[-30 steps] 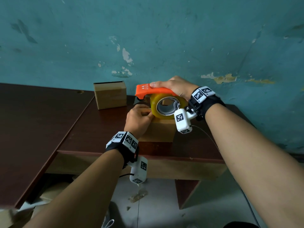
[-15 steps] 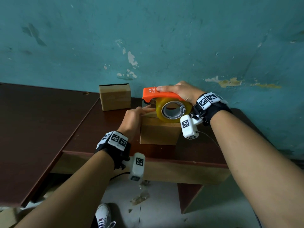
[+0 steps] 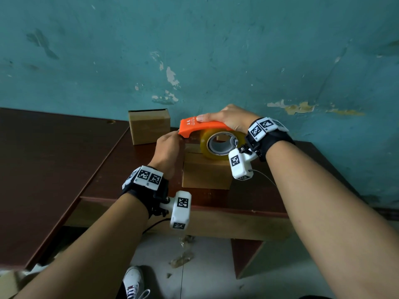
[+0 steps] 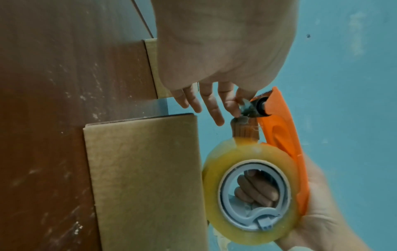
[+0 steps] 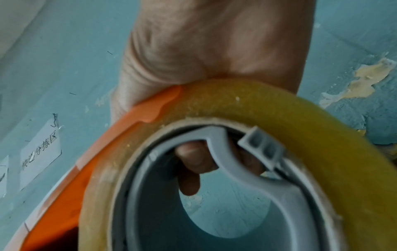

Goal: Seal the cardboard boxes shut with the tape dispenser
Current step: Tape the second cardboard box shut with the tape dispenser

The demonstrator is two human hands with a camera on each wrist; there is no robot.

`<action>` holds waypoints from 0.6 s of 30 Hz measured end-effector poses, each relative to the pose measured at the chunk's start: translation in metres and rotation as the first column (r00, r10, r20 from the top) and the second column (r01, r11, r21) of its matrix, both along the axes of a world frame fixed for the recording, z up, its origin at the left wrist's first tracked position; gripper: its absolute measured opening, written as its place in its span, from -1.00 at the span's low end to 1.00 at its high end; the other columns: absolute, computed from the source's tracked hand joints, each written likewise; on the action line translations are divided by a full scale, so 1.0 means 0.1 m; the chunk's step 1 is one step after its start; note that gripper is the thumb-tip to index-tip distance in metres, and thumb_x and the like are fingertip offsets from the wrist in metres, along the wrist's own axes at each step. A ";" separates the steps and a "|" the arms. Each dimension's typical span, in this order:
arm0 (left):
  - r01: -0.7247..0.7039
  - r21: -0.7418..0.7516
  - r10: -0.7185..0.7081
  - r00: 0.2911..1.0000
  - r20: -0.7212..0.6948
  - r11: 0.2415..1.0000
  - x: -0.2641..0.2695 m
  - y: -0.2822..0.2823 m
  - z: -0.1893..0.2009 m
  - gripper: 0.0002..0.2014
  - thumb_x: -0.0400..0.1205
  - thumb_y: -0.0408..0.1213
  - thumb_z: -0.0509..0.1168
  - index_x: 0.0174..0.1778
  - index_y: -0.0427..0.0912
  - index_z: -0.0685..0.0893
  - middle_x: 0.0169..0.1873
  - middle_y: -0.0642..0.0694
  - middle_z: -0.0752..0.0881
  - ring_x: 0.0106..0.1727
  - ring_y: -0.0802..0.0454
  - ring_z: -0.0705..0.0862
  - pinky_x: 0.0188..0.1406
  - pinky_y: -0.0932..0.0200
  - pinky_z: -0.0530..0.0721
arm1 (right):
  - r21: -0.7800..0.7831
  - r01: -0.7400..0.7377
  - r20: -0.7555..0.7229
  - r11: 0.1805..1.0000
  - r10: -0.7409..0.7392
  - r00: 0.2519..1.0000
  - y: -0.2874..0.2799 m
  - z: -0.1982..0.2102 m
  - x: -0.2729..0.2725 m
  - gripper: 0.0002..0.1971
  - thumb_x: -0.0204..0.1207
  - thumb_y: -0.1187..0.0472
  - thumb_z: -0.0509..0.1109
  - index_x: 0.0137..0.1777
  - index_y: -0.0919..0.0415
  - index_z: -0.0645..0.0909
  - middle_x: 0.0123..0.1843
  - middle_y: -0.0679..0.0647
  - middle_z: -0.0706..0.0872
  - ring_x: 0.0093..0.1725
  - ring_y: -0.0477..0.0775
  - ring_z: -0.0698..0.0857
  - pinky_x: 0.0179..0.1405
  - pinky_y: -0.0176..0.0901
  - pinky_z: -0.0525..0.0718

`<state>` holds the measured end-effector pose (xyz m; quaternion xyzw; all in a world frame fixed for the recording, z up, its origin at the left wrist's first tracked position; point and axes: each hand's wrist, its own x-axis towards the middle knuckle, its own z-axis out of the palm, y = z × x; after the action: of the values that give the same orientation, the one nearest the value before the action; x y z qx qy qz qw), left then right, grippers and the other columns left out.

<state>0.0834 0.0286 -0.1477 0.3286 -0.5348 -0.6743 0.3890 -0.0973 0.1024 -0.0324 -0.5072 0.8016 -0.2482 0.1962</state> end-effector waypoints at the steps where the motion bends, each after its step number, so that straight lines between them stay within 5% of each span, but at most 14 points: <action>1: 0.001 -0.012 -0.001 1.000 0.015 1.000 0.00 -0.01 -0.01 -0.74 0.73 -0.32 0.25 -0.10 -0.20 0.86 -0.24 -0.16 0.75 -0.13 -0.08 0.62 0.00 0.03 0.54 | 0.003 0.002 -0.011 1.000 -0.002 1.000 -0.01 0.00 0.00 -0.37 0.35 -0.51 0.56 -0.40 0.07 0.57 -0.52 -0.02 0.62 -0.53 -0.03 0.62 -0.20 -0.15 0.58; 4: 0.005 -0.047 -0.002 0.998 0.067 0.999 0.02 -0.05 0.00 -0.71 0.67 -0.21 0.31 0.02 -0.36 0.84 -0.23 -0.24 0.73 -0.15 -0.10 0.60 -0.02 -0.03 0.55 | 0.003 0.004 -0.042 1.000 -0.004 0.999 -0.05 -0.01 -0.02 -0.35 0.34 -0.53 0.56 -0.43 0.07 0.55 -0.59 -0.06 0.60 -0.58 -0.06 0.61 -0.23 -0.15 0.57; 8: -0.002 -0.144 0.034 0.974 0.223 0.990 0.03 -0.04 0.06 -0.71 0.78 -0.31 0.17 0.02 -0.36 0.77 -0.41 -0.14 0.53 -0.40 -0.02 0.43 -0.33 0.06 0.35 | 0.019 -0.020 -0.062 1.000 0.021 0.998 -0.07 -0.03 -0.06 -0.32 0.29 -0.57 0.54 -0.39 0.11 0.60 -0.56 -0.05 0.60 -0.53 -0.04 0.63 -0.18 -0.13 0.59; 12: 0.003 -0.189 0.053 0.956 0.290 0.982 0.04 -0.13 0.06 -0.68 0.81 -0.23 0.19 0.05 -0.39 0.78 -0.36 -0.16 0.64 -0.27 -0.14 0.56 -0.19 -0.08 0.47 | 0.029 -0.050 -0.071 0.998 0.052 0.996 -0.06 -0.03 -0.08 0.03 -0.02 -0.79 0.44 -0.09 0.26 0.80 -0.59 -0.11 0.57 -0.54 -0.06 0.64 -0.19 -0.14 0.59; 15: 0.006 -0.262 0.081 0.944 0.320 0.965 0.04 -0.16 0.08 -0.65 0.84 -0.10 0.20 -0.12 -0.19 0.76 -0.31 -0.18 0.73 -0.28 -0.15 0.64 -0.21 -0.05 0.56 | 0.020 -0.051 -0.029 0.999 0.051 0.998 0.01 -0.01 -0.08 -0.25 0.26 -0.62 0.52 -0.32 0.17 0.66 -0.50 -0.01 0.62 -0.48 0.00 0.64 -0.19 -0.15 0.60; 18: -0.017 -0.301 0.121 0.935 0.333 0.954 0.04 -0.15 0.13 -0.55 0.85 0.00 0.18 -0.09 -0.27 0.78 -0.30 -0.23 0.75 -0.29 -0.17 0.67 -0.21 -0.05 0.59 | 0.014 -0.057 -0.007 0.998 0.057 0.998 0.05 0.01 -0.09 -0.35 0.37 -0.53 0.53 -0.42 0.09 0.57 -0.50 0.01 0.59 -0.49 0.01 0.61 -0.24 -0.17 0.57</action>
<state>0.0872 0.0139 -0.1348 0.4000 -0.6770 -0.5046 0.3564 -0.1062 0.1075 -0.0312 -0.5294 0.7892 -0.2354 0.2038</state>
